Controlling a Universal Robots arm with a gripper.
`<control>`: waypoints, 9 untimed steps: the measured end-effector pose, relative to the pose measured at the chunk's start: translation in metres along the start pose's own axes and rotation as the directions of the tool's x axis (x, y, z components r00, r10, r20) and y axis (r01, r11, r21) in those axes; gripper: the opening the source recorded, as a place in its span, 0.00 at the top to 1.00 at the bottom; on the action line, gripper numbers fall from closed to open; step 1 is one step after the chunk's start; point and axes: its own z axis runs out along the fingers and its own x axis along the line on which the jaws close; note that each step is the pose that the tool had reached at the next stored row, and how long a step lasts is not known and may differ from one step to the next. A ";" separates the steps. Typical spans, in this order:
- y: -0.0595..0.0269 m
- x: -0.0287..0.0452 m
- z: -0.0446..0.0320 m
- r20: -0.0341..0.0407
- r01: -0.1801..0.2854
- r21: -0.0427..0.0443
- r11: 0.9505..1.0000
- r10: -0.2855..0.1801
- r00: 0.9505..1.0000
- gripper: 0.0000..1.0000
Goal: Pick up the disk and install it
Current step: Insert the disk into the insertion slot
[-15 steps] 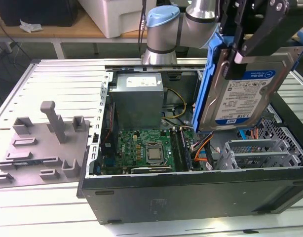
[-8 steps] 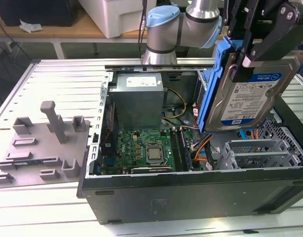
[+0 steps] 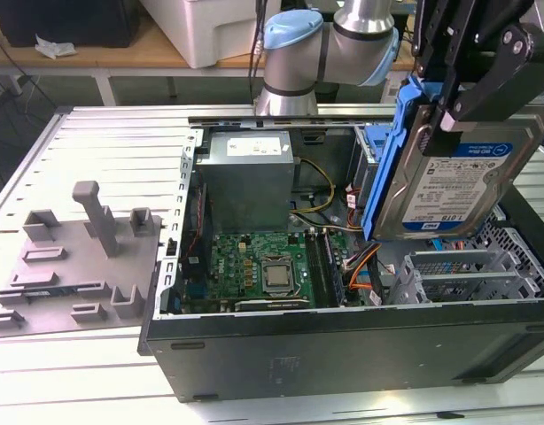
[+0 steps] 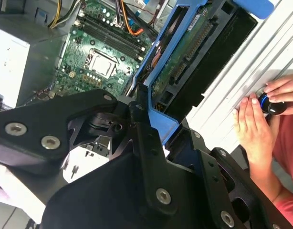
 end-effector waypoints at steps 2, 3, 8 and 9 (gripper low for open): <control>-0.0035 -0.0001 0.0013 0.000 -0.006 0.000 1.000 0.006 1.000 0.63; -0.0054 -0.0004 0.0022 0.000 -0.006 0.000 1.000 0.006 1.000 0.63; -0.0152 -0.0010 0.0040 0.000 0.016 -0.001 1.000 -0.016 1.000 0.63; -0.0165 -0.0010 0.0042 0.000 0.020 -0.001 1.000 -0.020 1.000 0.63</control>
